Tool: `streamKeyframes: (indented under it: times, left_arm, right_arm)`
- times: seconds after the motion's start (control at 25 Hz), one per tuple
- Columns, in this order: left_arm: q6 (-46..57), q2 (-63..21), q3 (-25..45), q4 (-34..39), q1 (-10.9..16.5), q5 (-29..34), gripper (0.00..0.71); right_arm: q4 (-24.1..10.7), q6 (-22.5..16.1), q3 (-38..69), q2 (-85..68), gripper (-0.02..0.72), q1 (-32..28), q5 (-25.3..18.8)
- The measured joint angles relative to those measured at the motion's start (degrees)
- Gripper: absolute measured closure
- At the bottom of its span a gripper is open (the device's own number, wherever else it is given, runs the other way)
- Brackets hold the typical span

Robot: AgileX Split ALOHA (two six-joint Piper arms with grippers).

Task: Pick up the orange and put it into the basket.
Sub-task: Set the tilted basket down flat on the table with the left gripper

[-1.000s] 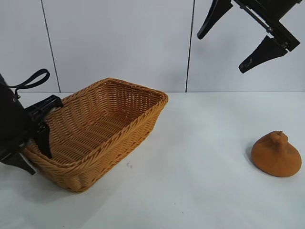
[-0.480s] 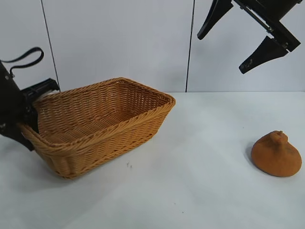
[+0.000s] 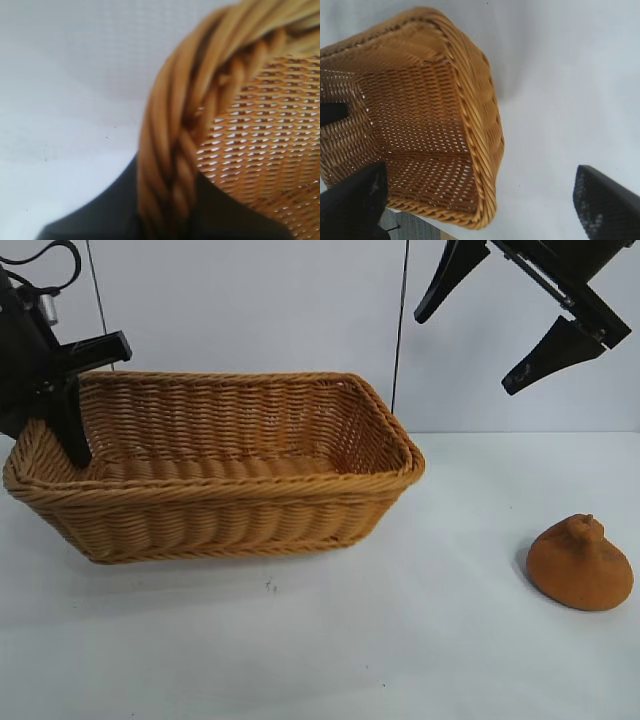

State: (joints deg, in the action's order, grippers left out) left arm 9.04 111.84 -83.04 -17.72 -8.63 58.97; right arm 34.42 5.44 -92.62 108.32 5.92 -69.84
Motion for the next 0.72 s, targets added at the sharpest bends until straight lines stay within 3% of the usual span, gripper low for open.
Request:
streamKeyframes:
  times: [0.24, 0.6, 0.68, 0.72]
  left_arm:
    - [-1.34, 6.76, -5.44, -0.06, -3.43, 1.75, 0.626]
    - [-1.71, 12.71, -6.39, -0.33, -3.61, 0.86, 0.622]
    - [-1.71, 12.71, -6.54, -0.44, -3.61, 0.55, 0.56]
    - [-1.71, 12.71, -6.54, -0.42, -3.61, 0.2, 0.491]
  right_arm:
    - [0.0, 0.0, 0.0, 0.0, 0.01, 0.0, 0.0]
    - [0.0, 0.0, 0.0, 0.0, 0.01, 0.0, 0.0]
    - [0.0, 0.0, 0.0, 0.0, 0.01, 0.0, 0.0]
    - [0.0, 0.0, 0.0, 0.0, 0.01, 0.0, 0.0]
